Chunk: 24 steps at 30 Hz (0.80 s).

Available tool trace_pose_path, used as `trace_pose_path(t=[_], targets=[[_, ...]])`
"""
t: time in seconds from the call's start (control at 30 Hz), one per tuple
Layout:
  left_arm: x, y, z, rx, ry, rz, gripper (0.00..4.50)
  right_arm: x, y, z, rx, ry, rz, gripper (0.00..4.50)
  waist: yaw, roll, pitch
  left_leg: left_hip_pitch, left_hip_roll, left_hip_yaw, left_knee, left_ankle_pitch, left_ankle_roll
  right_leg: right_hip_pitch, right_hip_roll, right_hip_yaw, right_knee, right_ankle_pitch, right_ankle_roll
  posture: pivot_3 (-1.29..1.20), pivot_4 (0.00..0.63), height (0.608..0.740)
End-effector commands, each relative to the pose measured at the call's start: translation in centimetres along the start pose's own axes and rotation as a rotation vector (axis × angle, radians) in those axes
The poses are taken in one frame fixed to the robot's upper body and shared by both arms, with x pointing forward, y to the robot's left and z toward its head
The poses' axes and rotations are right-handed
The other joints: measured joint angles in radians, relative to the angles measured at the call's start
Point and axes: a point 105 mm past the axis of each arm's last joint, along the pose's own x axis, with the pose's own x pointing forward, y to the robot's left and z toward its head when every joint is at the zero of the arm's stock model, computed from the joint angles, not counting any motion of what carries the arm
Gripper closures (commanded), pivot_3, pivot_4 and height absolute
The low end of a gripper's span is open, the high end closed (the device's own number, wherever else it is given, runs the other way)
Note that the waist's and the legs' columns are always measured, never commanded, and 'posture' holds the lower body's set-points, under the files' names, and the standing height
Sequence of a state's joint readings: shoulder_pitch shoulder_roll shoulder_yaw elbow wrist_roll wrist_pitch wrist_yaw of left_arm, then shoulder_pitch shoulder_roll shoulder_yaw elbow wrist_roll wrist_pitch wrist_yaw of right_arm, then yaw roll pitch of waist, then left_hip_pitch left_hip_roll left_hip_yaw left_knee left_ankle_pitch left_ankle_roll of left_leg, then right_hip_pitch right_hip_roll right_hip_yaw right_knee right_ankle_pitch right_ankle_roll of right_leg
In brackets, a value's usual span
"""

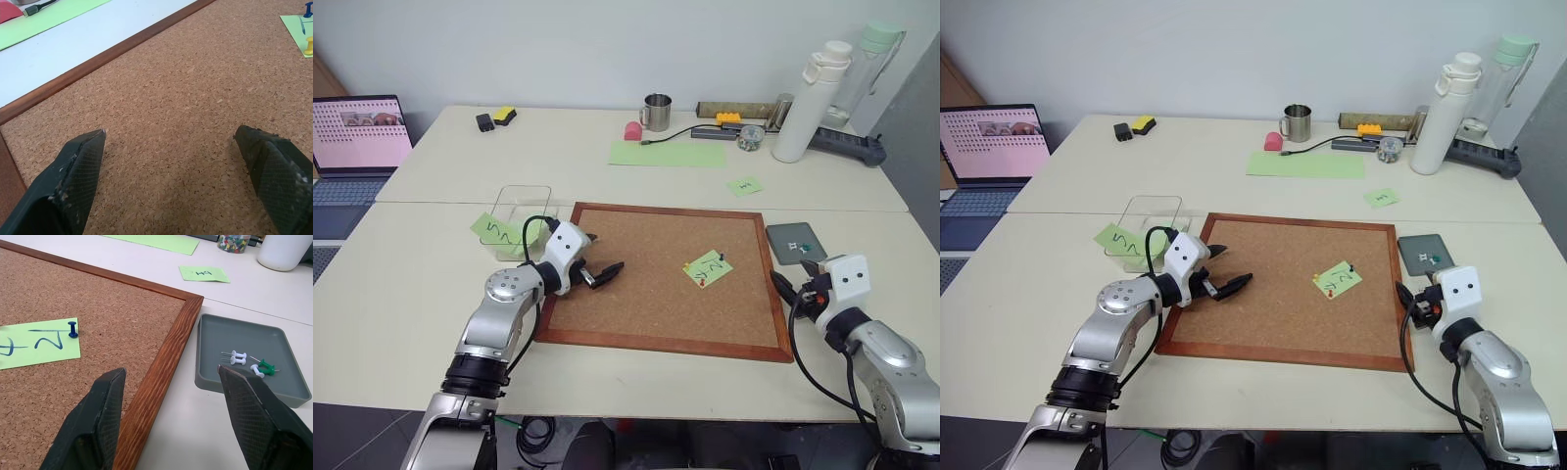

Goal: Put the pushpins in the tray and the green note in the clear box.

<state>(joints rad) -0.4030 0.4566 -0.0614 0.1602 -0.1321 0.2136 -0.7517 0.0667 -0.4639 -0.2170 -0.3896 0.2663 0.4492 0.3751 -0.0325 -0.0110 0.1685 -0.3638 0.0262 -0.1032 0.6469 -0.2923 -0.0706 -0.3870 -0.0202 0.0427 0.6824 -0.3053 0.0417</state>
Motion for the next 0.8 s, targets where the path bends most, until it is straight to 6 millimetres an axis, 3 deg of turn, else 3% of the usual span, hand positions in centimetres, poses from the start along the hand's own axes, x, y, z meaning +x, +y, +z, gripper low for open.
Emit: trace_pose_path(t=[0.03, 0.43, 0.8], targets=[[-0.2, 0.3, 1.5, 0.046, -0.035, 0.013, 0.01, -0.4, -0.4, 1.5, -0.027, -0.045, -0.007, 1.37, 0.0, 0.0, 0.0, 0.0, 0.0, 0.0, 0.0, 0.0, 0.0, 0.0, 0.0, 0.0, 0.0, 0.0, 0.0, 0.0, 0.15, 0.74], [-0.6, -0.4, 2.2, -0.075, -0.068, -0.07, 0.01, -0.5, -0.3, 1.5, -0.025, -0.044, 0.0, 1.37, 0.0, 0.0, 0.0, 0.0, 0.0, 0.0, 0.0, 0.0, 0.0, 0.0, 0.0, 0.0, 0.0, 0.0, 0.0, 0.0, 0.15, 0.74], [-1.1, -0.9, 3.1, -0.095, -0.092, -0.125, 0.01, -0.6, 1.4, 2.2, -0.021, -0.052, 0.14, 1.37, 0.0, 0.0, 0.0, 0.0, 0.0, 0.0, 0.0, 0.0, 0.0, 0.0, 0.0, 0.0, 0.0, 0.0, 0.0, 0.0, 0.15, 0.74]])
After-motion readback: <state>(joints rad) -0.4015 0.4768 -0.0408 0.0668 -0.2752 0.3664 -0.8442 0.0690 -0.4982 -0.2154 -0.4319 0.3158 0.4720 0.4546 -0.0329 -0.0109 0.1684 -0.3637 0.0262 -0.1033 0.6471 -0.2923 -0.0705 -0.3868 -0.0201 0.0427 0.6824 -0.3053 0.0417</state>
